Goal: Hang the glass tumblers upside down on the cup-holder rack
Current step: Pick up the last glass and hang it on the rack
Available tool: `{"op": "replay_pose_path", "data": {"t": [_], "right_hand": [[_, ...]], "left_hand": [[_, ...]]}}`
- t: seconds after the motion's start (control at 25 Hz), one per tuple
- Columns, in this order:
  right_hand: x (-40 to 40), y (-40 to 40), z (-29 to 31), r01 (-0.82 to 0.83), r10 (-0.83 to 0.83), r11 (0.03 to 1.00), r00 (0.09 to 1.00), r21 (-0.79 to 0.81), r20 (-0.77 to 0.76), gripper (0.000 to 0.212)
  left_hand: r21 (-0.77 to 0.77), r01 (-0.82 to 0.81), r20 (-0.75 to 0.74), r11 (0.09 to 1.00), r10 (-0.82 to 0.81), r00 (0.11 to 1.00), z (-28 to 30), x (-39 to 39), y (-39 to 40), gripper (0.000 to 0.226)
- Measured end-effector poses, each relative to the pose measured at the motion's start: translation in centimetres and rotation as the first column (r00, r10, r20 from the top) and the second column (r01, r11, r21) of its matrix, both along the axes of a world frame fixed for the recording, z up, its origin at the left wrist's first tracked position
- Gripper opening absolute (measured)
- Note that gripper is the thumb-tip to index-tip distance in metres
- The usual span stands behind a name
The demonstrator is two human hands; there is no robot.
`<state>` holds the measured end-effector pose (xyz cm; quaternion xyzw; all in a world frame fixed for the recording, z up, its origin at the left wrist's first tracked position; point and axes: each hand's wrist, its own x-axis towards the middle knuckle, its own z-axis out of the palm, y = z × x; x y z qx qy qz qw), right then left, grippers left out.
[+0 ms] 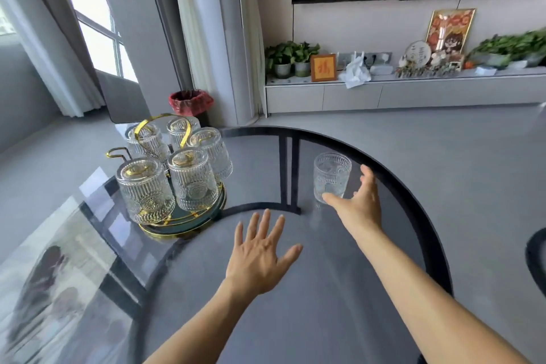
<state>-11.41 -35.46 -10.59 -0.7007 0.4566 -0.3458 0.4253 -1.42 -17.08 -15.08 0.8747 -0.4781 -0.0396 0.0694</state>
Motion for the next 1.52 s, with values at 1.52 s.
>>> {"op": "replay_pose_path", "data": {"t": [1.52], "right_hand": [[11.7,20.0,14.7,-0.731,0.710,0.680,0.644,-0.043,0.284,0.064]], "left_hand": [[-0.820,-0.572,-0.553,0.005,-0.262,0.791,14.6,8.4,16.8,0.045]]}}
